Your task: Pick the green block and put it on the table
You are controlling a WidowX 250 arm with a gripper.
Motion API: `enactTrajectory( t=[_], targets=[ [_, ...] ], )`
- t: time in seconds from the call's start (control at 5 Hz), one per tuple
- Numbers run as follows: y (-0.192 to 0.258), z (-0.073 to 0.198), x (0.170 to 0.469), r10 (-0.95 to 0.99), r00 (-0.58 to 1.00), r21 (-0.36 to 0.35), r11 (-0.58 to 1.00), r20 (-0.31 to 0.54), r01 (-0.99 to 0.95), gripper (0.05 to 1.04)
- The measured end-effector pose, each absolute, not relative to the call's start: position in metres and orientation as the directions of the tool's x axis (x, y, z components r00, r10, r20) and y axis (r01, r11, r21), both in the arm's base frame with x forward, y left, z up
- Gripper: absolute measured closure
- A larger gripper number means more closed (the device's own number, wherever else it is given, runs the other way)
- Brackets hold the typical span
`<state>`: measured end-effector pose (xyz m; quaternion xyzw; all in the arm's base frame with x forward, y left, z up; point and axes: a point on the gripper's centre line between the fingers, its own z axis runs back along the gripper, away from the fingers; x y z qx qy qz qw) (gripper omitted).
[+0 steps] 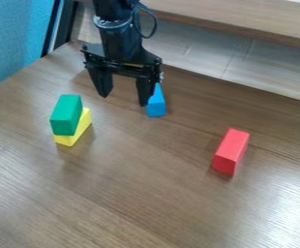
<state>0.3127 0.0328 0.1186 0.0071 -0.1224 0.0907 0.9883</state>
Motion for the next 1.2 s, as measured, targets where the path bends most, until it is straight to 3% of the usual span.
enactTrajectory(
  t=[0.6, 1.2],
  targets=[
    [0.046, 0.116, 0.309, 0.233, 0.954, -0.007, 0.972, 0.191, -0.236, 0.083],
    [0.111, 0.131, 0.298, 0.405, 0.891, 0.032, 0.907, 0.206, -0.42, 0.083]
  ],
)
